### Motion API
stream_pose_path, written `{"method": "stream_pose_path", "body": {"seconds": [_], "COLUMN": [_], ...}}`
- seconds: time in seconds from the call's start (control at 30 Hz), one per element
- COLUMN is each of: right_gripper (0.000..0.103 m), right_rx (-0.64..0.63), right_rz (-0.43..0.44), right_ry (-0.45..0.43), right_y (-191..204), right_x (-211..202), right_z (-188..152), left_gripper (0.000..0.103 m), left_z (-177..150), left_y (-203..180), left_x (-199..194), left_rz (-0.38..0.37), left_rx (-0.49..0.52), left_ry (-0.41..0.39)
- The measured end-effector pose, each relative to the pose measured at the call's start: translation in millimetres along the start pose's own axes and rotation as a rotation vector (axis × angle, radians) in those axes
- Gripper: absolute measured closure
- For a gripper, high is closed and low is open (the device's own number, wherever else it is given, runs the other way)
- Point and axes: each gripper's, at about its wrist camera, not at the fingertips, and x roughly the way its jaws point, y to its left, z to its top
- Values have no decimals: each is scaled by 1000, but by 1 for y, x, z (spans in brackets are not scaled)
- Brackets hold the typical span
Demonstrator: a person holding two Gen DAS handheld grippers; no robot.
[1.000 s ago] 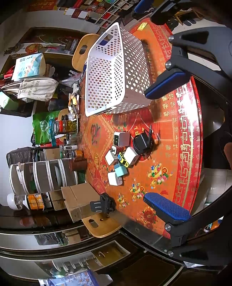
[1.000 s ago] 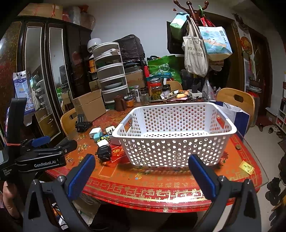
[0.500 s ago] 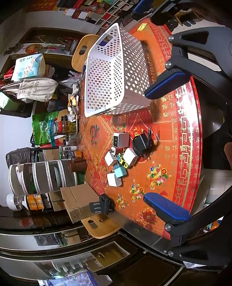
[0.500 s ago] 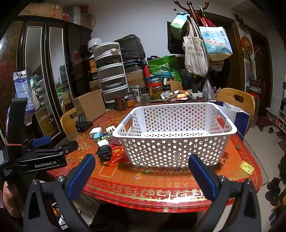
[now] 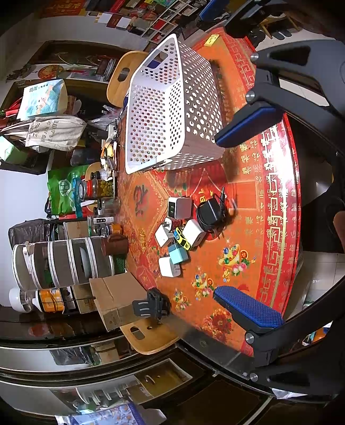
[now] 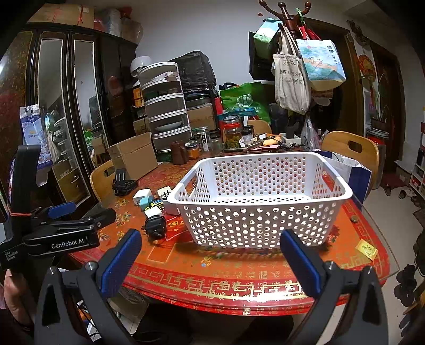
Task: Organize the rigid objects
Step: 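Grasp the white basket rim with the right tool while the left tool reaches toward the black charger, then close the left tool on the black charger and lift it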
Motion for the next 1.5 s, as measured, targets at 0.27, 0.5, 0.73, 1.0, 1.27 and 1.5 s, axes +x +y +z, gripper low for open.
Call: {"method": "stream_pose_path", "body": {"seconds": [0.27,0.5,0.73,1.0,1.27,1.5], "right_gripper": [0,0,54,79,80,80], "right_rx": [8,134,219,232,241,238], "right_rz": [-78,-319,-275,-239,-238,-242], "right_ry": [-6,3,172,238,245,244], "right_y": [-15,-114,-194,-198,-199,-199], "right_x": [5,37,102,135,144,146], "right_z": [1,41,57,49,49,48], "left_gripper": [0,0,0,0,0,39], "left_z": [-6,0,-20,-28,-19,-20], "left_y": [12,46,56,40,4,3], "left_x": [12,70,147,194,230,240], "left_rz": [-39,-46,-79,-82,-89,-63], "left_rx": [-50,-114,-108,-106,-46,-44], "left_ry": [-79,-55,196,260,308,302]}}
